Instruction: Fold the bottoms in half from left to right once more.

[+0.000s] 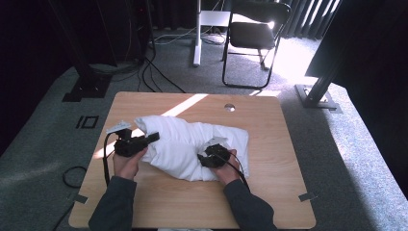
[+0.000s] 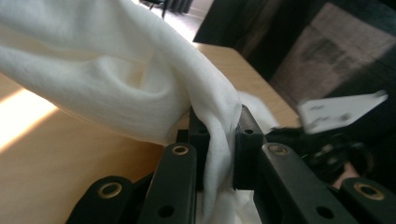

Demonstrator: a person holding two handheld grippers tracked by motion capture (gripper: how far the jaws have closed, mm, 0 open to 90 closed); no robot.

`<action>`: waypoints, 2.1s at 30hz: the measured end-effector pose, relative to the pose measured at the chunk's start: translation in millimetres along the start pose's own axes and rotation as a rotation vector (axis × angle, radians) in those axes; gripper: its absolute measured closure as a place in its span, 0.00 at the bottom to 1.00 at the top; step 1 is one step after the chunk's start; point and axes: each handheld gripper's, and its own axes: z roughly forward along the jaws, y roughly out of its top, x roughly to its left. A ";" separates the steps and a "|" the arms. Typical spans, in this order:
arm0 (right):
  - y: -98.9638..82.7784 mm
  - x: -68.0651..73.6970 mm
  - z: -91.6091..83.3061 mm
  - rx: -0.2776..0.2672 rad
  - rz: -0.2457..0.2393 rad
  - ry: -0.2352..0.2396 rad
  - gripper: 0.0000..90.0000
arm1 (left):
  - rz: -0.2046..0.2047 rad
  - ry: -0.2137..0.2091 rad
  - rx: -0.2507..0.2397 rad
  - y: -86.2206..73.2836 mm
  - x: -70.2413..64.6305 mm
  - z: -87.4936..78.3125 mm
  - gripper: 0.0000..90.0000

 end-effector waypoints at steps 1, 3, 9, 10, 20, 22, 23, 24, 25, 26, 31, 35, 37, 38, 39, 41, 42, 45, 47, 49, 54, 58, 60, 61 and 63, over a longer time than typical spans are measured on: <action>1.7 4.2 3.3 -0.007 -0.004 -0.010 0.51 | 0.007 -0.017 -0.003 4.6 -5.0 3.4 0.92; 5.9 14.1 9.9 -0.018 0.000 -0.024 0.52 | 0.022 -0.063 -0.008 11.3 -14.1 11.6 0.92; 18.0 21.1 16.9 -0.054 -0.019 0.205 0.47 | 0.095 -0.078 0.018 17.4 -37.2 32.3 0.92; 16.7 17.3 9.0 -0.090 -0.009 0.227 0.46 | 0.102 -0.080 0.019 17.4 -38.2 32.9 0.92; -40.3 -37.9 -26.7 -0.042 0.066 0.029 0.45 | 0.155 -0.075 0.094 10.8 -52.8 61.9 0.91; -44.3 -37.8 -25.7 -0.059 0.075 0.042 0.46 | 0.154 -0.097 0.132 5.5 -57.0 80.9 0.91; -44.9 -41.0 -28.9 -0.077 0.099 0.045 0.47 | 0.146 -0.107 0.148 1.3 -58.6 91.2 0.91; -45.4 -45.5 -33.8 -0.096 0.127 0.036 0.48 | 0.145 -0.114 0.166 -3.7 -60.1 101.9 0.91; -45.8 -50.7 -39.5 -0.119 0.148 0.014 0.47 | 0.146 -0.120 0.186 -9.2 -61.8 112.3 0.91; -46.0 -56.7 -46.1 -0.136 0.167 -0.004 0.47 | 0.147 -0.126 0.205 -15.2 -63.8 122.4 0.91; -43.0 -85.7 -74.5 -0.201 0.239 -0.055 0.47 | 0.186 -0.115 0.327 -44.4 -72.9 164.2 0.90; -28.5 -92.0 -91.5 -0.285 0.251 -0.003 0.43 | 0.202 -0.105 0.371 -60.7 -69.9 181.0 0.87; -17.1 -86.1 -96.2 -0.314 0.220 0.029 0.42 | 0.210 -0.103 0.367 -60.7 -71.6 180.7 0.86; -11.4 -82.1 -97.0 -0.326 0.205 0.055 0.41 | 0.215 -0.105 0.365 -61.0 -72.4 180.1 0.85; -5.8 -77.8 -96.5 -0.338 0.189 0.080 0.40 | 0.216 -0.106 0.365 -61.2 -72.4 179.8 0.83; 4.5 -69.0 -92.3 -0.344 0.149 0.115 0.40 | 0.208 -0.115 0.362 -60.3 -71.8 178.8 0.82; 9.3 -65.2 -87.8 -0.330 0.130 0.116 0.41 | 0.204 -0.120 0.358 -59.6 -72.7 177.9 0.79; 18.8 -62.1 -66.7 -0.224 0.097 0.053 0.63 | 0.232 -0.134 0.342 -53.3 -79.1 168.1 0.66; 18.5 -69.9 -53.2 -0.191 0.133 0.049 0.80 | 0.254 -0.149 0.300 -43.8 -83.1 153.5 0.62; 15.4 -80.2 -45.2 -0.170 0.188 0.034 0.86 | 0.256 -0.193 0.211 -30.9 -83.4 133.9 0.61; 2.6 -96.6 -38.6 -0.137 0.246 0.016 0.82 | 0.129 -0.168 -0.015 -3.0 -54.3 90.0 0.59; -6.1 -104.8 -39.4 -0.122 0.273 0.006 0.75 | 0.108 -0.038 0.088 -7.0 -28.5 93.4 0.68; -7.2 -106.4 -44.3 -0.129 0.269 -0.002 0.68 | 0.148 0.006 0.199 -18.6 -24.5 109.5 0.69; -6.9 -106.5 -48.6 -0.135 0.269 -0.011 0.65 | 0.157 0.008 0.235 -25.1 -23.3 117.4 0.69; -5.4 -106.2 -60.5 -0.158 0.260 -0.043 0.59 | 0.155 -0.003 0.250 -34.8 -22.4 128.6 0.69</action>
